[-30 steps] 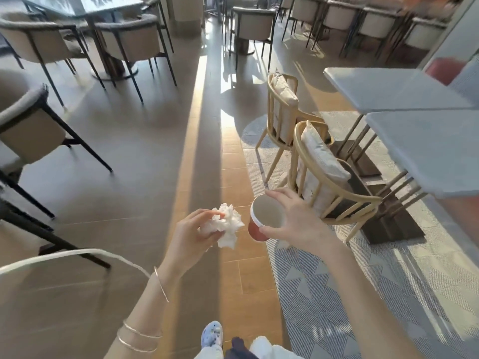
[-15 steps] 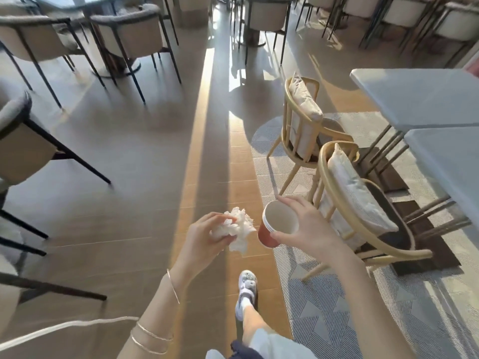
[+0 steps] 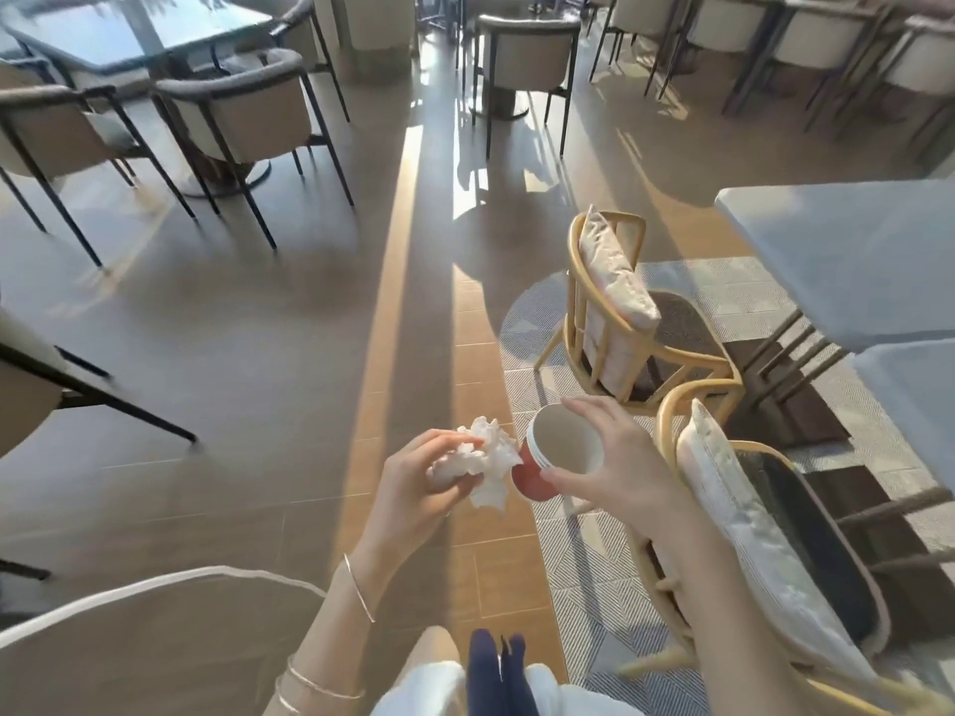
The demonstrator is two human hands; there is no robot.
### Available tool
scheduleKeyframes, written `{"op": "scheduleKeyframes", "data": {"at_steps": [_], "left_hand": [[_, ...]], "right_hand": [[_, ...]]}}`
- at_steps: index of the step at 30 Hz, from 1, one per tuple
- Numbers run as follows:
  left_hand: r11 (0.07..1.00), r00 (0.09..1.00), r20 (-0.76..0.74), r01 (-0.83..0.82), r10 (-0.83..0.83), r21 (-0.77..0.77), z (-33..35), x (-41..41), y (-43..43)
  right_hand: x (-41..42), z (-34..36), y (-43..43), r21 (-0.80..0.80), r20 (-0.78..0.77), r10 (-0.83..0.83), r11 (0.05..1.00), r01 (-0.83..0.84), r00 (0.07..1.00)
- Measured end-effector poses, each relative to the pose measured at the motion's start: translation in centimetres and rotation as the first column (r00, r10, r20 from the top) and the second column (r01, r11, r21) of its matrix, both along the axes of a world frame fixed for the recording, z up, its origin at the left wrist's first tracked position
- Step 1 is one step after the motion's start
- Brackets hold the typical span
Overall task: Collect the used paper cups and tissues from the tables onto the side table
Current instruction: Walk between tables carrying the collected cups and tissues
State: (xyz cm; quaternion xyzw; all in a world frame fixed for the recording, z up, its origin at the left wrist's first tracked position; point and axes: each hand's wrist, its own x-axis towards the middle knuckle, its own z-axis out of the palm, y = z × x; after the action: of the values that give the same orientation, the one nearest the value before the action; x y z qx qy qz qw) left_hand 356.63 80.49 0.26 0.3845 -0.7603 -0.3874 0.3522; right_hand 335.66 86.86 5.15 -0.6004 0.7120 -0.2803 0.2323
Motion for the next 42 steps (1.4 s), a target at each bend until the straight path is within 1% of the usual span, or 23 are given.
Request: {"op": "scheduleKeyframes", "data": {"at_steps": [3,7,10,14,17,20,22,25,31,34,38,42], "left_hand": [[1.000,1.000,-0.003,0.005,-0.005,0.013,-0.5,-1.2,-3.9],[0.999,1.000,0.019,0.017,-0.017,0.030,-1.2,-2.8,-10.7],[0.999,0.999,0.034,0.041,-0.041,0.014,-1.4,-3.9,-16.7],[1.000,0.998,0.052,0.026,-0.027,0.005,-0.3,-5.2,-25.9],[0.998,0.998,0.031,0.058,-0.058,0.025,0.4,-5.8,-31.4],[0.994,0.994,0.041,0.104,-0.105,0.035,0.5,-6.7,-35.9],[0.993,0.993,0.050,0.108,-0.110,0.044,0.3,-7.3,-37.9],[0.990,0.993,0.003,0.115,-0.115,0.084,-0.5,-8.3,-40.5],[0.987,0.993,0.029,0.113,-0.117,0.117,-2.6,-12.0,-48.1],[0.985,0.987,0.041,0.150,-0.153,0.083,-2.7,-15.3,-53.2],[0.979,0.977,0.068,0.203,-0.203,0.012,-1.5,-20.1,-60.9],[0.978,0.978,0.034,0.205,-0.205,-0.023,-0.1,-24.9,-68.3]], "right_hand": [[-1.2,-0.6,-3.4,0.035,0.017,-0.011,0.999,0.010,1.000],[-2.4,-1.3,-9.6,0.041,0.021,-0.032,0.999,0.031,0.999],[-3.2,-1.2,-15.2,0.032,0.006,-0.047,0.998,0.046,0.999],[-4.0,0.0,-23.4,0.034,-0.028,-0.078,0.996,0.079,0.997],[-4.3,0.5,-28.6,0.007,-0.032,-0.095,0.995,0.096,0.995],[-4.6,0.1,-32.8,-0.017,-0.052,-0.116,0.993,0.115,0.992],[-5.0,-0.3,-34.8,0.000,-0.049,-0.124,0.992,0.124,0.991],[-6.1,-0.9,-37.6,0.046,-0.046,-0.140,0.989,0.142,0.989],[-10.3,-2.6,-45.0,0.119,-0.070,-0.146,0.981,0.153,0.987],[-13.3,-3.1,-49.7,0.115,-0.037,-0.175,0.977,0.178,0.984],[-18.1,-2.6,-57.3,0.102,-0.051,-0.189,0.976,0.193,0.981],[-23.0,-1.4,-64.5,0.104,-0.063,-0.194,0.974,0.200,0.979]]}}
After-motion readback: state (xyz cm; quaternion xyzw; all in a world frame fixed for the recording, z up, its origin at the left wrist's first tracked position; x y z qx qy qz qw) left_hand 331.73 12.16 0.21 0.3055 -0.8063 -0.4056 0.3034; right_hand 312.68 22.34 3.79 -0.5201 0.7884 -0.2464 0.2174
